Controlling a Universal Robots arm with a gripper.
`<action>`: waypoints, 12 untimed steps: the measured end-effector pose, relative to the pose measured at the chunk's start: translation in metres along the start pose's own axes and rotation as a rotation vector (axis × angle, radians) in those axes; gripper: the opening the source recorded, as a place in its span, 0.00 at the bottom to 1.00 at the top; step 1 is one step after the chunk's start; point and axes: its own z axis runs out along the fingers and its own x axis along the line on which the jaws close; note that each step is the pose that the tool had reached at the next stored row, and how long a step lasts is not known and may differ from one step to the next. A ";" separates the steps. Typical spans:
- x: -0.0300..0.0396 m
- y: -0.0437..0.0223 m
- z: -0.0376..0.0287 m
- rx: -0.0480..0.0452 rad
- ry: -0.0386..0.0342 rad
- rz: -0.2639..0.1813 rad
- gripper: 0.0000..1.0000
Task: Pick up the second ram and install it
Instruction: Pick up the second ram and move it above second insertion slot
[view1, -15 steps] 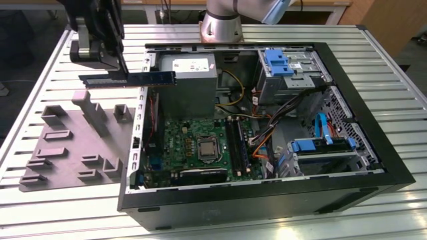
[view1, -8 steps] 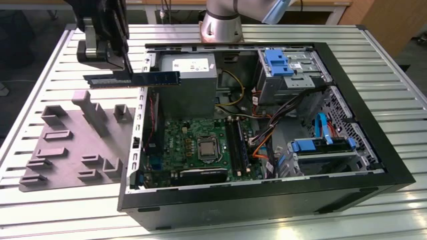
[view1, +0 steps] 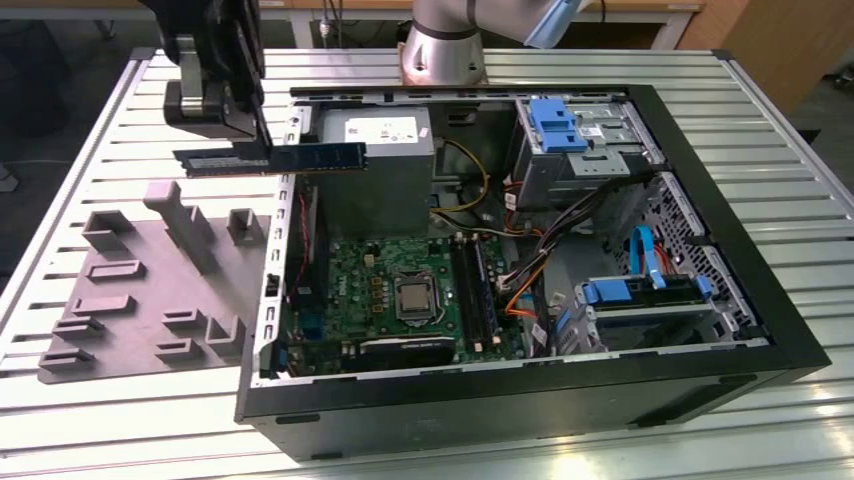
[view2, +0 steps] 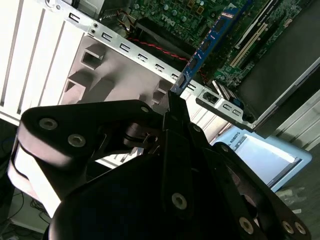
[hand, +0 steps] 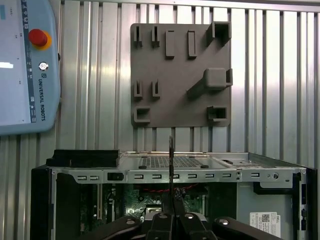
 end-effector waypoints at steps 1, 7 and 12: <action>0.0000 -0.0004 0.0001 0.0001 -0.0001 0.000 0.11; 0.0000 -0.0027 0.0000 0.0000 0.0000 0.000 0.11; 0.0000 -0.0053 0.0000 0.0000 0.0000 0.000 0.11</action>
